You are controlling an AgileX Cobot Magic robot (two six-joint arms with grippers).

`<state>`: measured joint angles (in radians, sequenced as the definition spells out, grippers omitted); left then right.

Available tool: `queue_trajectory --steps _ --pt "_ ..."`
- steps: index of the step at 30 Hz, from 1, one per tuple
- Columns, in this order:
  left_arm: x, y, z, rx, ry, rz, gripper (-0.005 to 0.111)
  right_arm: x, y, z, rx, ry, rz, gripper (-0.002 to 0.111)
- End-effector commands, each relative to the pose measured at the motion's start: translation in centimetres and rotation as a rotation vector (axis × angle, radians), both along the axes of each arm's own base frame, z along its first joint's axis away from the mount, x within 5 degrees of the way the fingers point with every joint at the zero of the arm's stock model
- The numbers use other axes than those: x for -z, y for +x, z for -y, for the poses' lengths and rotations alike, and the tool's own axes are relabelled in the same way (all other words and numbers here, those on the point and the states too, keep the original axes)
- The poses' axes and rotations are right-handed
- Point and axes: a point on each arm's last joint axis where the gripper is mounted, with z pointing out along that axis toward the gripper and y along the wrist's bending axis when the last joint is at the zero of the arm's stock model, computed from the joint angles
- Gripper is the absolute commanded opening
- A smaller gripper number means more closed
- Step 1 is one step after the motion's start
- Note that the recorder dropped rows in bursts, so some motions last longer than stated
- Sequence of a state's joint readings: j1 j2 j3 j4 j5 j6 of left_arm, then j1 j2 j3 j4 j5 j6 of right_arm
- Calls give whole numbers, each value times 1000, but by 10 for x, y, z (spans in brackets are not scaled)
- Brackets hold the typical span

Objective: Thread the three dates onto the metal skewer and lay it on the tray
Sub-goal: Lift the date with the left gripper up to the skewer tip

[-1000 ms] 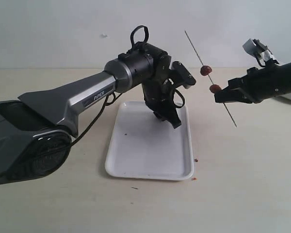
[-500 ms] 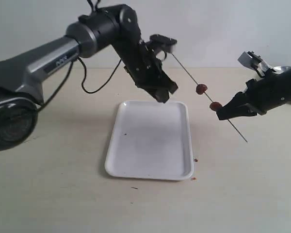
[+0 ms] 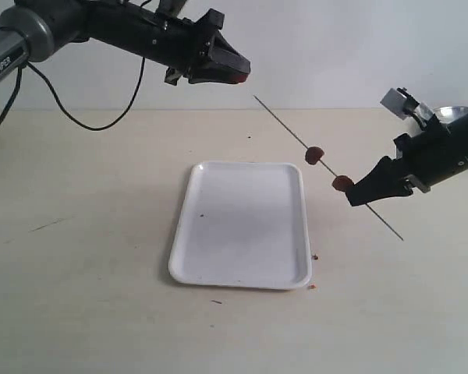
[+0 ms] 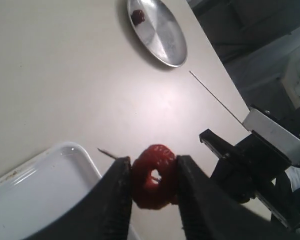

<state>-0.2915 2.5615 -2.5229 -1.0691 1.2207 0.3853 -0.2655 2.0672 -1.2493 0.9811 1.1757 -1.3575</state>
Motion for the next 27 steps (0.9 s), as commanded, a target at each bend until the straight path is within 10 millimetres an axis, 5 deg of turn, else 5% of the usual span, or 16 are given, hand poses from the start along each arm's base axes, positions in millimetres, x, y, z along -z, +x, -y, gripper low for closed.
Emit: queue_trajectory --steps 1,27 --pt "-6 0 -1 -5 -35 -10 31 -8 0 -3 -57 48 84 0" --pt "0 6 -15 -33 34 6 31 -10 2 -1 -71 54 140 0"
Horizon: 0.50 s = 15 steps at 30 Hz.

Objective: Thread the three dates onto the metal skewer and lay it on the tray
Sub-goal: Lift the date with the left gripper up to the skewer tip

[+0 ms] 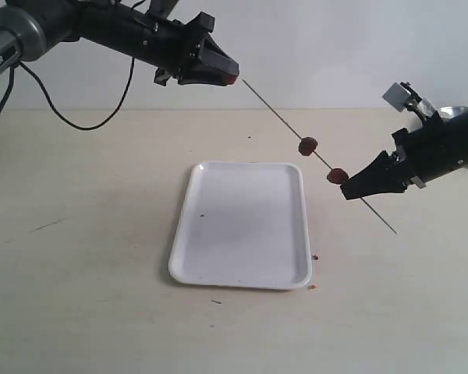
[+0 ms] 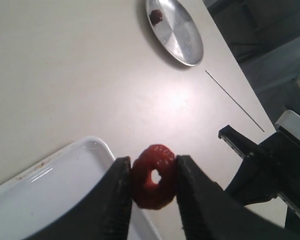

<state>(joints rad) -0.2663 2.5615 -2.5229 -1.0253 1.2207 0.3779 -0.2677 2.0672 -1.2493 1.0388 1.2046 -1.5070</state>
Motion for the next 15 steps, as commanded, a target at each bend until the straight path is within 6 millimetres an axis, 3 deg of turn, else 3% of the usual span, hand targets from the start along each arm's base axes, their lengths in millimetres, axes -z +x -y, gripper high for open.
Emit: queue_trajectory --steps 1,15 --pt "-4 0 -1 -3 -7 1 31 -6 1 1 -2 17 23 0" --pt "-4 -6 12 32 -8 18 31 -6 1 1 -5 17 24 0"
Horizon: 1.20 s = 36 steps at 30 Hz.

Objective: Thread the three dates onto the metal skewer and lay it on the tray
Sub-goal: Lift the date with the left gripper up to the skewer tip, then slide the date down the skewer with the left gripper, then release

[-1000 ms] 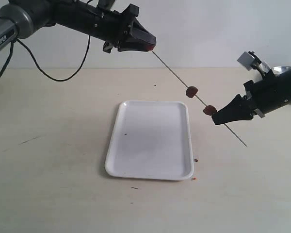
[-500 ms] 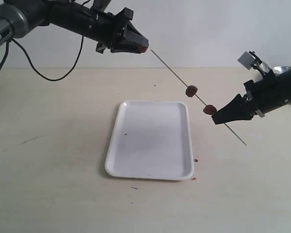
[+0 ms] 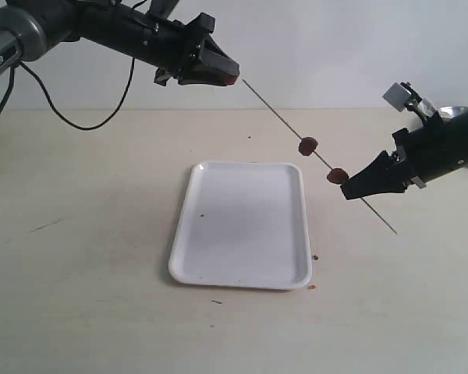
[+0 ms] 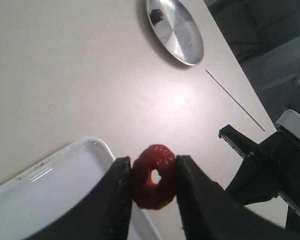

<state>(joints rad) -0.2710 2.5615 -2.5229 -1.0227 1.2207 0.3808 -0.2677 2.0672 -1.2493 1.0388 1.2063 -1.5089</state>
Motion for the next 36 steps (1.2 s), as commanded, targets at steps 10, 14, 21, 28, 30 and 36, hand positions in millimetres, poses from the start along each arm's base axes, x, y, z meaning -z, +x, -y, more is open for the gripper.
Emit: queue_trajectory --steps 10,14,21,28,30,36 --pt "-4 -13 26 68 -9 29 31 -7 2 0 9 29 27 0" --pt "-4 -17 35 87 -6 32 31 -11 6 -1 52 80 53 0" --pt "-4 -27 54 128 -4 36 31 -13 8 -2 70 103 69 0" --pt "-4 -44 81 193 -4 50 31 -17 12 -3 108 144 85 0" --pt "-4 -49 88 210 -4 50 31 -18 13 -3 122 160 92 0" --pt "-3 -55 98 236 0 58 31 -21 16 -4 152 196 115 0"
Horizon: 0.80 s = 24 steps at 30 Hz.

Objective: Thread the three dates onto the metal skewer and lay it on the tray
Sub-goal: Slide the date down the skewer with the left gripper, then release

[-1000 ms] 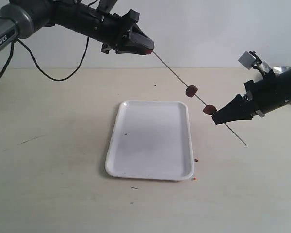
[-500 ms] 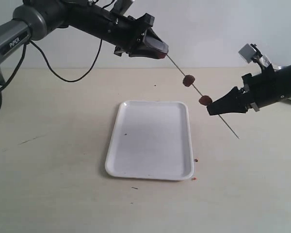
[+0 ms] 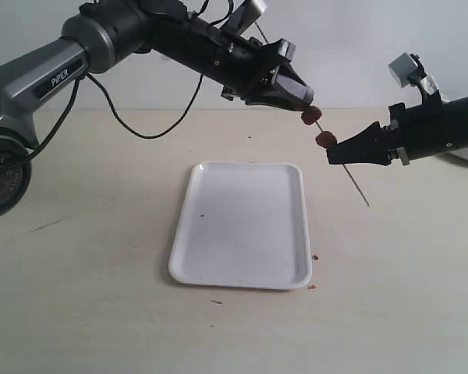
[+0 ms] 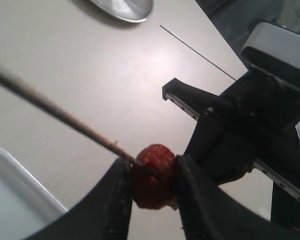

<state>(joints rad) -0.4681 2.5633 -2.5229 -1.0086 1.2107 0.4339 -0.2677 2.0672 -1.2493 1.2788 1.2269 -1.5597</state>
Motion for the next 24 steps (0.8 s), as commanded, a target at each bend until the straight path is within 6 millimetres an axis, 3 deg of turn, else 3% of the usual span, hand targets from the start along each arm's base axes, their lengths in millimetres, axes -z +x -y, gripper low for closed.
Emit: queue_trajectory --steps 1,6,7,10,12,17,24 --pt "-5 -5 4 23 -14 2 31 -7 4 2 40 28 30 0" --pt "-5 -5 4 24 -14 6 32 -7 4 2 42 30 31 0" --pt "-5 -5 4 25 -14 7 36 -7 4 2 42 30 31 0" --pt "-4 -4 3 25 -7 15 61 -6 3 2 28 15 27 0" --pt "-3 -4 2 24 9 23 68 -4 1 2 11 -3 22 0" --pt "-3 2 -4 2 7 28 69 -5 2 2 18 5 24 0" --pt "-11 25 -47 -102 6 1 68 -3 4 4 71 2 -20 0"
